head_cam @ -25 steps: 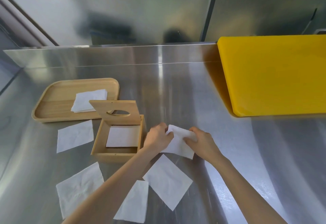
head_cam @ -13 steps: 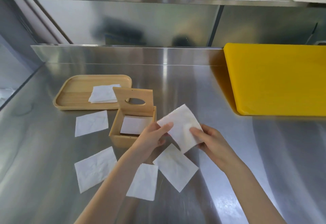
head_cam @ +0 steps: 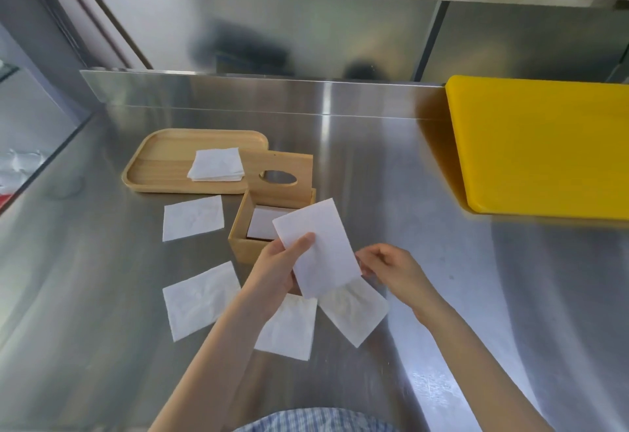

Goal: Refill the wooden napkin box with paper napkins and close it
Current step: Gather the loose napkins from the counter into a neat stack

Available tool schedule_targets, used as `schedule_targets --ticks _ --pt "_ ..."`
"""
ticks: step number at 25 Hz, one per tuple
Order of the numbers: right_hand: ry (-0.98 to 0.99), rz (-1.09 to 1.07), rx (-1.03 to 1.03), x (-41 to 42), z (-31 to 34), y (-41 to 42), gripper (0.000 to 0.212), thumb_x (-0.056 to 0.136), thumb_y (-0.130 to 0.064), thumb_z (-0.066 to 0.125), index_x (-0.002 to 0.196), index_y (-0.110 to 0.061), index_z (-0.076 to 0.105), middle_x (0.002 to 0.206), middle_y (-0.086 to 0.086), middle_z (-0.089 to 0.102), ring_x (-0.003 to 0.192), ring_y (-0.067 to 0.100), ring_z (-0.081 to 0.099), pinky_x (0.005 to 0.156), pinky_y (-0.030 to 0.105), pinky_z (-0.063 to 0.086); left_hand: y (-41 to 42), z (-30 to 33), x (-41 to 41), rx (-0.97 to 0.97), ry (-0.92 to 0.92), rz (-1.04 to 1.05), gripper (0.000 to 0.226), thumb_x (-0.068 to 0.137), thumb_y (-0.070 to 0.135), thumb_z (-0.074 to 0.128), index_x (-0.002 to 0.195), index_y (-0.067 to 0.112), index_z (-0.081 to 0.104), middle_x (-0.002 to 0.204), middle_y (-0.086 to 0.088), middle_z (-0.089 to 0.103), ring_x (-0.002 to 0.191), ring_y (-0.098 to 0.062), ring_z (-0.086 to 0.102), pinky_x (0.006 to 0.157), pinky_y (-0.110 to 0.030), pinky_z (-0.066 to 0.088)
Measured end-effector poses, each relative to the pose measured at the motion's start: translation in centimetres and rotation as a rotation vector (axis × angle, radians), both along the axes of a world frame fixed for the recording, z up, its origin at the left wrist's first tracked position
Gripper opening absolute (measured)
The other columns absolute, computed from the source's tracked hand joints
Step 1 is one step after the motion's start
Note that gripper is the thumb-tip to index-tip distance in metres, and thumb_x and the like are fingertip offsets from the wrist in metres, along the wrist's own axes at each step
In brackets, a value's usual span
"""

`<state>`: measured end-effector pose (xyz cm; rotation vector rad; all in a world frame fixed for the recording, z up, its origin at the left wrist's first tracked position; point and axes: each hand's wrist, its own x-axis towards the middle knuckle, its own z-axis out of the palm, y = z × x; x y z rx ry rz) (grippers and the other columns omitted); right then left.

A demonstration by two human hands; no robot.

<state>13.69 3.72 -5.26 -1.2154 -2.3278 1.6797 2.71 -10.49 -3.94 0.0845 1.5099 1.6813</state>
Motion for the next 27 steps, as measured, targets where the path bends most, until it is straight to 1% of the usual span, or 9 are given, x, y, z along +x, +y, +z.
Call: schedule_targets --ticks 2,4,8,12,17,20,24,26,27 --pt "-0.203 0.095 0.236 -0.2 -1.9 0.2 0.024 0.089 -0.028 0.057 0.108 -0.015 0.064 0.105 0.003 0.066 0.104 0.022 0.061 0.087 0.03 0.046 -0.7 0.0 -0.3 -0.02 0.019 0.014 0.008 0.093 0.022 0.053 0.09 0.021 0.061 0.09 -0.003 0.065 0.085 -0.024 0.061 0.086 -0.051 0.049" --pt "-0.378 0.2 0.395 -0.4 -3.5 -0.3 0.038 0.087 -0.034 0.057 0.119 -0.014 0.056 0.122 0.008 0.057 0.116 0.026 0.053 0.095 0.034 0.043 -1.5 -0.2 -0.6 -0.036 0.029 0.028 0.008 0.093 0.023 0.053 0.091 0.021 0.06 0.089 -0.003 0.065 0.086 -0.025 0.061 0.09 -0.053 0.048" --pt "-0.526 0.284 0.588 -1.0 -5.0 -1.4 0.043 0.087 -0.035 0.055 0.122 -0.011 0.05 0.129 0.011 0.049 0.123 0.03 0.041 0.098 0.039 0.039 -2.9 -0.6 -0.9 -0.061 0.025 0.057 0.013 0.094 0.023 0.051 0.087 0.019 0.062 0.088 -0.003 0.064 0.086 -0.024 0.06 0.082 -0.042 0.048" --pt "-0.484 0.253 0.529 -1.1 -5.3 -1.5 0.028 0.086 -0.025 0.054 0.11 -0.011 0.057 0.123 0.011 0.052 0.119 0.03 0.043 0.096 0.038 0.039 -3.7 -1.0 -0.8 -0.074 0.015 0.057 0.013 0.096 0.023 0.048 0.093 0.019 0.061 0.096 -0.006 0.065 0.098 -0.03 0.059 0.092 -0.048 0.047" --pt "-0.411 0.221 0.427 -1.1 -5.8 -1.6 0.031 0.083 -0.017 0.056 0.113 -0.008 0.054 0.114 0.012 0.064 0.107 0.031 0.057 0.081 0.037 0.047 -4.3 -1.7 -0.9 -0.091 -0.001 0.068 0.016 0.095 0.023 0.049 0.104 0.014 0.059 0.109 -0.011 0.062 0.107 -0.034 0.058 0.098 -0.051 0.045" --pt "-0.316 0.181 0.343 -0.9 -5.3 -1.3 0.018 0.084 -0.014 0.055 0.096 -0.003 0.059 0.097 0.012 0.066 0.089 0.029 0.06 0.071 0.036 0.047 -4.4 -1.9 -0.8 -0.104 -0.014 0.069 0.03 0.094 0.025 0.05 0.119 0.008 0.054 0.119 -0.015 0.059 0.114 -0.036 0.055 0.098 -0.051 0.044" --pt "-0.193 0.171 0.275 -0.3 -2.2 -0.8 0.017 0.088 -0.016 0.056 0.076 -0.005 0.055 0.076 0.006 0.055 0.074 0.022 0.049 0.053 0.024 0.032 -4.4 -2.3 -0.5 -0.114 -0.043 0.068 0.029 0.096 0.02 0.048 0.121 0.007 0.053 0.118 -0.014 0.059 0.111 -0.034 0.056 0.093 -0.046 0.046" --pt "-0.118 0.156 0.221 0.0 0.2 -0.4 0.018 0.089 -0.018 0.058 0.076 -0.006 0.056 0.075 0.005 0.057 0.071 0.021 0.051 0.054 0.025 0.034 -4.5 -2.2 -0.3 -0.108 -0.081 0.071 0.026 0.096 0.018 0.047 0.119 0.007 0.051 0.117 -0.012 0.058 0.109 -0.033 0.056 0.092 -0.045 0.046" --pt "-0.047 0.137 0.117 0.1 1.8 -0.4 0.014 0.089 -0.018 0.059 0.081 -0.006 0.061 0.078 0.004 0.061 0.069 0.018 0.055 0.056 0.024 0.039 -4.5 -2.0 -0.3 -0.104 -0.112 0.08 0.025 0.096 0.018 0.048 0.119 0.007 0.051 0.117 -0.013 0.057 0.11 -0.033 0.055 0.092 -0.045 0.045"
